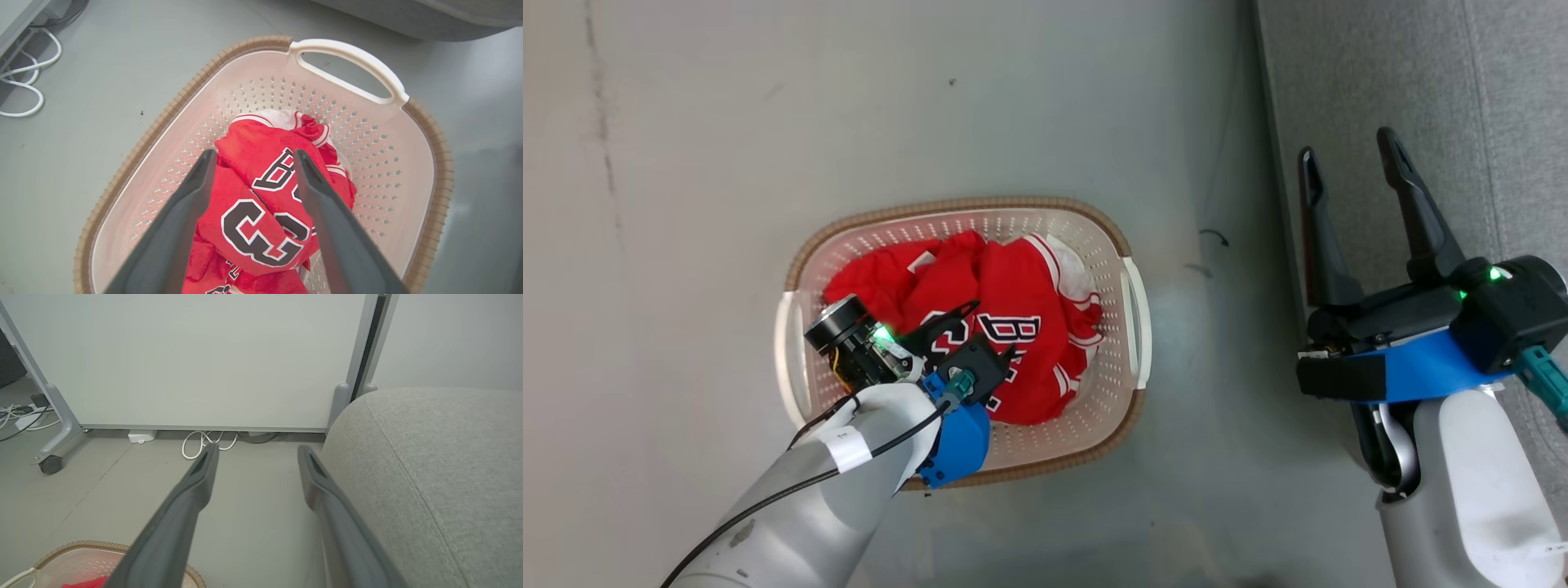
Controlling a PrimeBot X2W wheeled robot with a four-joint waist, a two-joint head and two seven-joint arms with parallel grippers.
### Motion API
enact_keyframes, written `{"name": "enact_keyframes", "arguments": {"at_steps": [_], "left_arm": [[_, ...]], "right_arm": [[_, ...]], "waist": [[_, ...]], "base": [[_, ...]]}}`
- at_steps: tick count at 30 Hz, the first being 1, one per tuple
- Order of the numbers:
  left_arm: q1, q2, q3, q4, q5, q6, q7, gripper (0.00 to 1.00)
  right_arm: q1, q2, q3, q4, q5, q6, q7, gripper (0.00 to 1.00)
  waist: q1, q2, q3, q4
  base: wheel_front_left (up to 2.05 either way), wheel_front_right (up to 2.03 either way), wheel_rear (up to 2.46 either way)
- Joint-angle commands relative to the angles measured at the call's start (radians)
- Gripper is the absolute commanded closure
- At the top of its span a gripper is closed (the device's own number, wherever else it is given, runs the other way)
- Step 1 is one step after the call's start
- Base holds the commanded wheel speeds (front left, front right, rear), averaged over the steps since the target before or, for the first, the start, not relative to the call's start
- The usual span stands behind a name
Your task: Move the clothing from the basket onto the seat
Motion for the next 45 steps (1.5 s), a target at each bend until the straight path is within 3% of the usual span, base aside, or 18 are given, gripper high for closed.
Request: {"name": "enact_keyframes", "arguments": {"at_steps": [1, 9, 16, 28, 39, 40, 41, 42, 43, 45], "left_arm": [[-0.024, -0.001, -0.021, 0.023, -0.009, -0.001, -0.003, 0.0], [-0.088, -0.017, -0.166, 0.138, -0.039, -0.001, -0.001, 0.0], [-0.14, -0.015, -0.246, 0.194, -0.057, -0.001, 0.064, 0.0], [-0.196, 0.015, -0.299, 0.221, -0.014, 0.027, 0.213, 0.0], [-0.242, -0.007, -0.307, 0.223, -0.018, 0.056, 0.24, 0.0], [-0.243, -0.007, -0.308, 0.224, -0.015, 0.061, 0.247, 0.15], [-0.246, -0.008, -0.309, 0.224, -0.016, 0.065, 0.251, 0.45], [-0.248, -0.009, -0.311, 0.224, -0.013, 0.069, 0.252, 0.85], [-0.251, -0.009, -0.313, 0.224, -0.007, 0.07, 0.248, 1.0], [-0.253, -0.009, -0.311, 0.224, -0.015, 0.076, 0.244, 1.0]], "right_arm": [[-0.019, -0.004, -0.001, -0.006, 0.002, 0.0, -0.003, 0.0], [-0.055, -0.004, -0.003, -0.029, 0.01, 0.0, -0.003, 0.0], [-0.082, -0.004, -0.017, -0.049, 0.016, 0.0, -0.003, 0.0], [-0.087, -0.004, -0.034, -0.071, 0.024, 0.0, -0.003, 0.0], [-0.089, -0.004, -0.044, -0.095, 0.021, 0.0, -0.003, 0.0], [-0.087, -0.004, -0.045, -0.095, 0.02, 0.0, -0.003, 0.0], [-0.086, -0.004, -0.046, -0.096, 0.019, 0.0, -0.003, 0.0], [-0.086, -0.004, -0.046, -0.095, 0.019, 0.0, -0.003, 0.0], [-0.085, -0.004, -0.046, -0.095, 0.018, 0.0, -0.003, 0.0], [-0.087, -0.004, -0.048, -0.095, 0.017, 0.0, -0.003, 0.0]], "waist": [[-0.0001, 0.0001, 0.031, -0.013], [-0.0001, 0.0001, 0.119, -0.035], [-0.0001, 0.0001, 0.186, -0.049], [-0.0001, 0.0001, 0.263, -0.061], [-0.0001, 0.0001, 0.316, -0.062], [-0.0001, 0.0001, 0.317, -0.062], [-0.0001, 0.0001, 0.318, -0.062], [-0.0001, 0.0001, 0.319, -0.062], [-0.0001, 0.0001, 0.32, -0.062], [-0.0001, 0.0001, 0.321, -0.061]], "base": [[0.0, 0.0, 0.0], [0.0, 0.0, 0.0], [0.0, 0.0, 0.0], [0.0, 0.0, 0.0], [0.0, 0.0, 0.0], [0.0, 0.0, 0.0], [0.0, 0.0, 0.0], [0.0, 0.0, 0.0], [0.0, 0.0, 0.0], [0.0, 0.0, 0.0]]}}
